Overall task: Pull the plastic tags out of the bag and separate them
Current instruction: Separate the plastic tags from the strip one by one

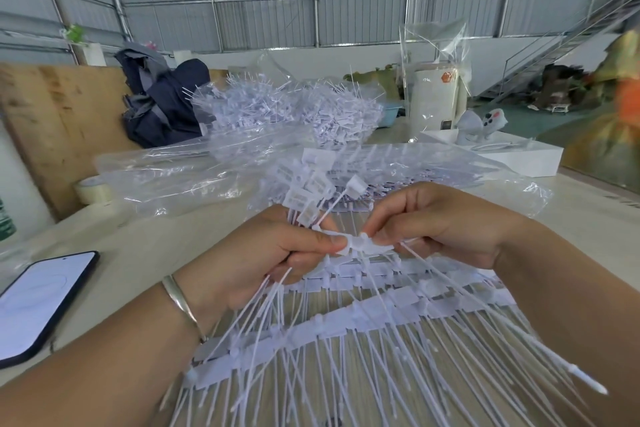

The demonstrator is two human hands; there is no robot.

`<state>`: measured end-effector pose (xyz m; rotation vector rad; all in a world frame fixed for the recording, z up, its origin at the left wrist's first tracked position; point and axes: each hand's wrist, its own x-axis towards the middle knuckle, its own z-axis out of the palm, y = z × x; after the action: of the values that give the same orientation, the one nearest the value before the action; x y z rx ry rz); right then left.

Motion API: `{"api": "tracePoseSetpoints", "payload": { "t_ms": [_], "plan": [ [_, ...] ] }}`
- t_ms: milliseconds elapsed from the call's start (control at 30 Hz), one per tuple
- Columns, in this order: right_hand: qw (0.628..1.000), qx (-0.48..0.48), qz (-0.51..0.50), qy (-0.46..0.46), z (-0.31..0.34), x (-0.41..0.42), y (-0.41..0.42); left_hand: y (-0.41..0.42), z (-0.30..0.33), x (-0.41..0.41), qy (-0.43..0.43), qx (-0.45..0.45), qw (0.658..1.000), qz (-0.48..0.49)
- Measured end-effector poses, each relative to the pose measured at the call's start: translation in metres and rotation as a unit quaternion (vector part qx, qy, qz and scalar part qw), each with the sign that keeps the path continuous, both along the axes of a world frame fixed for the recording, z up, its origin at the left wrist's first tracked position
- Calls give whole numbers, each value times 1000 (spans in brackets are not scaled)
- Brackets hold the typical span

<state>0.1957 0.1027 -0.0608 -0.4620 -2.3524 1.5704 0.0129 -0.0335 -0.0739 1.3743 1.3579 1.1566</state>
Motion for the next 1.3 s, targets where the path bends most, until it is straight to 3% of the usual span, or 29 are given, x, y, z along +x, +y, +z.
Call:
{"api": "tracePoseSetpoints", "payload": {
  "t_ms": [200, 367, 533, 967, 1100, 1133, 1200, 1300],
  "plan": [
    [999, 15, 34, -28, 1, 0, -2, 2, 1, 1, 74, -29, 997, 3],
    [998, 39, -8, -54, -4, -3, 0, 7, -1, 7, 159, 7, 985, 70],
    [995, 59, -48, -66, -6, -7, 1, 17, -8, 13, 268, 34, 948, 165],
    [975, 177, -131, -21, -3, -19, -10, 32, -24, 17, 375, 87, 891, 242],
    [980, 179, -91, 8, 11, -9, -17, 27, -23, -2, 437, 45, 844, 307],
    [982, 165, -82, 38, 17, -4, -17, 23, -20, -14, 426, 17, 844, 326],
    [981, 135, -99, 100, 24, 5, -9, 20, -17, -30, 309, -8, 889, 339],
    [977, 113, -157, 92, 13, 3, 3, 24, -11, -24, 127, -3, 948, 292]
  ]
}}
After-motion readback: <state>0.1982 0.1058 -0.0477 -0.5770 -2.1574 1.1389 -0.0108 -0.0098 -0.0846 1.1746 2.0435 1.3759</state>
